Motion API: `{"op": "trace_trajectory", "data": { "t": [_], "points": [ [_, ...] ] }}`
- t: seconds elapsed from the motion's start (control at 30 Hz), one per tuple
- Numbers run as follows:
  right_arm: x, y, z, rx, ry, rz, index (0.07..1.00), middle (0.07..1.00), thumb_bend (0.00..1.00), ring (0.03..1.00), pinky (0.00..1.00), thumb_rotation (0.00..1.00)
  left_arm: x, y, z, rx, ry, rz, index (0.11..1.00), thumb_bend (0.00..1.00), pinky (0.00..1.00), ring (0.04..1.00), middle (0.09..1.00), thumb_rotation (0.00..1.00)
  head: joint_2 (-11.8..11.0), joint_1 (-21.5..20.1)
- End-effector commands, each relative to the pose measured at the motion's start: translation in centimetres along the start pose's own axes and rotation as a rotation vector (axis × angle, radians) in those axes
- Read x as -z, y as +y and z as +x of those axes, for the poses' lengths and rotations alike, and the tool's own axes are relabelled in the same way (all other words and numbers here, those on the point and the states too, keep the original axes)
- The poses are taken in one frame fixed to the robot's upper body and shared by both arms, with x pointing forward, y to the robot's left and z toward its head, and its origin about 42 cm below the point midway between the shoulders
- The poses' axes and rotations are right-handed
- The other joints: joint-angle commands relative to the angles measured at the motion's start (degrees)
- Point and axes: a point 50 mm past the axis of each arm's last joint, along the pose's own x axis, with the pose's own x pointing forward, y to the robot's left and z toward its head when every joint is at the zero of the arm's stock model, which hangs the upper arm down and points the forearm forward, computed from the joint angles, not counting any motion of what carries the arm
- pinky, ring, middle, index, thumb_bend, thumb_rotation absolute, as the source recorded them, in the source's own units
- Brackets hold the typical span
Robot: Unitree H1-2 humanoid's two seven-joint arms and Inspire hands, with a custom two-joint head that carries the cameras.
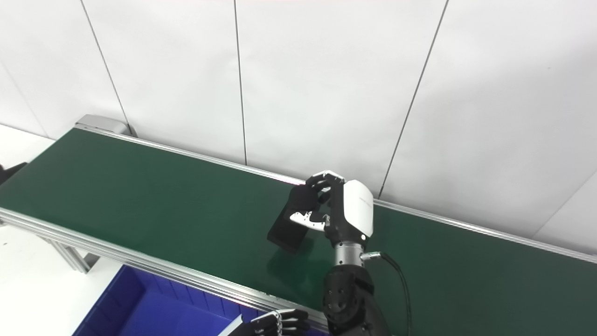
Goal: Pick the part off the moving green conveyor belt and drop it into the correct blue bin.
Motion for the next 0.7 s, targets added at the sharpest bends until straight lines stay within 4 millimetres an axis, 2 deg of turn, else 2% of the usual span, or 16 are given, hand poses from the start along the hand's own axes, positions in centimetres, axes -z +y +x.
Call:
{"op": "trace_trajectory", "data": {
  "t": [0.0,0.3,0.67],
  "points": [
    [-1.8,-2.0,1.1,0.052,-0.048,0.016,0.495,0.508,0.5,0.433,0.35,0.0,-0.7,0.2,0.5,-0.001,-0.051,0.0,0.838,0.98,0.71,0.766,0.808,0.2,0.0,-0.4],
    [-2.6,-6.1,0.0,0.098,-0.054,0.064,0.508,0.526,0.5,0.44,0.33,0.0,-0.6,0.8,0.5,0.001,-0.047,0.003,0.843,0.98,0.72,0.771,0.813,0.2,0.2,-2.8],
    [-3.1,-11.0,-2.7,0.15,-0.018,0.085,0.511,0.519,0.5,0.448,0.33,0.0,-0.8,1.5,0.2,0.004,-0.052,0.005,0.848,0.97,0.72,0.776,0.814,0.2,2.1,-8.3]
  ]
}}
